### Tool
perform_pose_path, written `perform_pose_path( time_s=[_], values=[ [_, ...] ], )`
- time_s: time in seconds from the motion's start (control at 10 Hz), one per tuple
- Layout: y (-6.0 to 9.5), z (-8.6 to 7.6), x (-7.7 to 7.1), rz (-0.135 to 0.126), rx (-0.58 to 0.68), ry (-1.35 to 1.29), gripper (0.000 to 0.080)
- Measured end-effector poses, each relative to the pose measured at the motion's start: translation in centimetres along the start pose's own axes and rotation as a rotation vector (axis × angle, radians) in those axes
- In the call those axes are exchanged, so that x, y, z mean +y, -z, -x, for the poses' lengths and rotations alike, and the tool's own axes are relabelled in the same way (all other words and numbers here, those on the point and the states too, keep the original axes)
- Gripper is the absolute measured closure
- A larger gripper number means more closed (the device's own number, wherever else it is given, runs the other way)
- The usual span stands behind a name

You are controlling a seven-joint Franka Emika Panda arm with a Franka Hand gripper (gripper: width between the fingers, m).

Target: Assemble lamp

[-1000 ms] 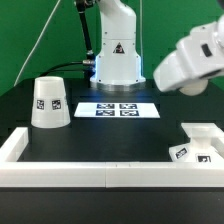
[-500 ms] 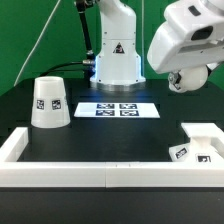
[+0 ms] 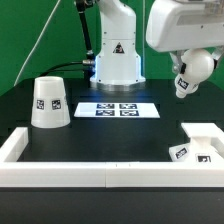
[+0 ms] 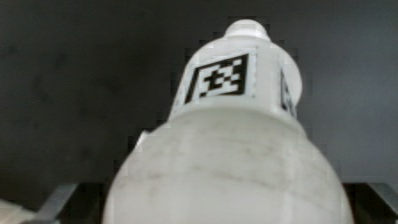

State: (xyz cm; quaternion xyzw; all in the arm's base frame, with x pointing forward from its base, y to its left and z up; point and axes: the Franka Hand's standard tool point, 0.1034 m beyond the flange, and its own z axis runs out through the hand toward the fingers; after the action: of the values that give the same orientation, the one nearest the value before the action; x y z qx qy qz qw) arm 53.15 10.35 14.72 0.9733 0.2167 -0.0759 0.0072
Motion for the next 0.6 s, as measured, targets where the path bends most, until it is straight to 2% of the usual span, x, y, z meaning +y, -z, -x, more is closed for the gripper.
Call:
perform_pose_path(
  time_s=[0.4,0.5,0.6],
  values=[
    [-0.2,-0.9,0.8,0.046,0.292,0.002,0.022],
    [-0.1,-1.0,0.9,0.055,0.329,0.005,0.022],
    [0.9,-1.4,1.4,0.067,0.389,0.013,0.022]
  ],
)
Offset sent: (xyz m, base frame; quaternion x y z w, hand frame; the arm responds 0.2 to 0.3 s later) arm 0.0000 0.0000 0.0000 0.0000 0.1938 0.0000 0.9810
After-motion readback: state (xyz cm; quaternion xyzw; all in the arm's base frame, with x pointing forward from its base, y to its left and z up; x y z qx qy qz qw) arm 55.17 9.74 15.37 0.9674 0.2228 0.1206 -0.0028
